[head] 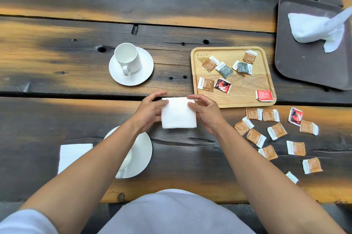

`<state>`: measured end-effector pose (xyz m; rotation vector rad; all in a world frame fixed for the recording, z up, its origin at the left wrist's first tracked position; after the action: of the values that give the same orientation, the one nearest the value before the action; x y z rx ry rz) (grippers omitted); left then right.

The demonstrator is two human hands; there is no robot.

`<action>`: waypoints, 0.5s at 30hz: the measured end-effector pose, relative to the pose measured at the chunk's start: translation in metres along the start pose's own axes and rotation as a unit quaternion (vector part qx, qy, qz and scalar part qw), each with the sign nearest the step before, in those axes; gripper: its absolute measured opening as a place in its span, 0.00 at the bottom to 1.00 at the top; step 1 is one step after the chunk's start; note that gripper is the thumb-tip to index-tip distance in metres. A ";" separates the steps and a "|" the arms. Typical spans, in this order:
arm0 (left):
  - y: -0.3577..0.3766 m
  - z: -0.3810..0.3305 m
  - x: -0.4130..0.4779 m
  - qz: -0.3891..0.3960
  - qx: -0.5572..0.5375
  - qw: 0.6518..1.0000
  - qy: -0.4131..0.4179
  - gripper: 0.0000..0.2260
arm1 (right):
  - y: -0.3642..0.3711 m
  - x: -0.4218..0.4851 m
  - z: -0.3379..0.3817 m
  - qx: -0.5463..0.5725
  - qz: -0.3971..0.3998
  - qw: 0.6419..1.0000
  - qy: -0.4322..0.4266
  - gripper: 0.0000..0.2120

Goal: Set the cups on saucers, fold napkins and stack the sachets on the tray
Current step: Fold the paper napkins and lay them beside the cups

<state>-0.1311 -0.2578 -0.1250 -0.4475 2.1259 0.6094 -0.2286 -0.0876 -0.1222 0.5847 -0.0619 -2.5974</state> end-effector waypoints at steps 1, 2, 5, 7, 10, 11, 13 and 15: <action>-0.001 0.001 0.000 -0.013 0.013 1.000 0.008 0.13 | -0.001 0.000 -0.001 0.005 -0.004 1.000 -0.001 0.14; -0.002 0.002 0.000 -0.025 0.025 0.999 0.016 0.13 | -0.001 0.001 -0.003 0.009 -0.008 1.000 0.001 0.16; -0.004 0.003 -0.001 -0.056 0.044 0.997 0.030 0.06 | -0.001 0.000 -0.007 0.002 -0.024 1.000 0.016 0.13; -0.005 0.004 -0.002 -0.065 0.053 0.996 0.031 0.06 | -0.002 0.000 -0.009 -0.014 -0.039 0.999 0.023 0.07; -0.005 0.004 -0.003 -0.075 0.063 0.994 0.038 0.09 | -0.002 0.002 -0.011 -0.029 -0.049 0.998 0.027 0.05; -0.005 0.003 -0.004 -0.080 0.068 0.993 0.044 0.09 | -0.001 0.002 -0.012 -0.021 -0.052 0.998 0.029 0.05; -0.005 0.001 -0.005 -0.082 0.068 0.992 0.060 0.07 | 0.005 0.003 -0.014 -0.002 -0.045 0.998 0.040 0.04; -0.004 0.000 -0.005 -0.075 0.061 0.993 0.072 0.08 | 0.013 0.003 -0.015 0.006 -0.034 0.998 0.052 0.05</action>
<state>-0.1259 -0.2602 -0.1220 -0.5921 2.2278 0.3692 -0.2184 -0.0997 -0.1354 0.7361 -0.0232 -2.6299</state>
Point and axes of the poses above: each hand's wrist, its own x-axis towards the middle knuckle, its own y-axis out of the palm, z = x × y, the point moved 7 cm from there along x, towards the middle knuckle, and after that the axes turned 15 degrees about -y, right-handed, at the moved point
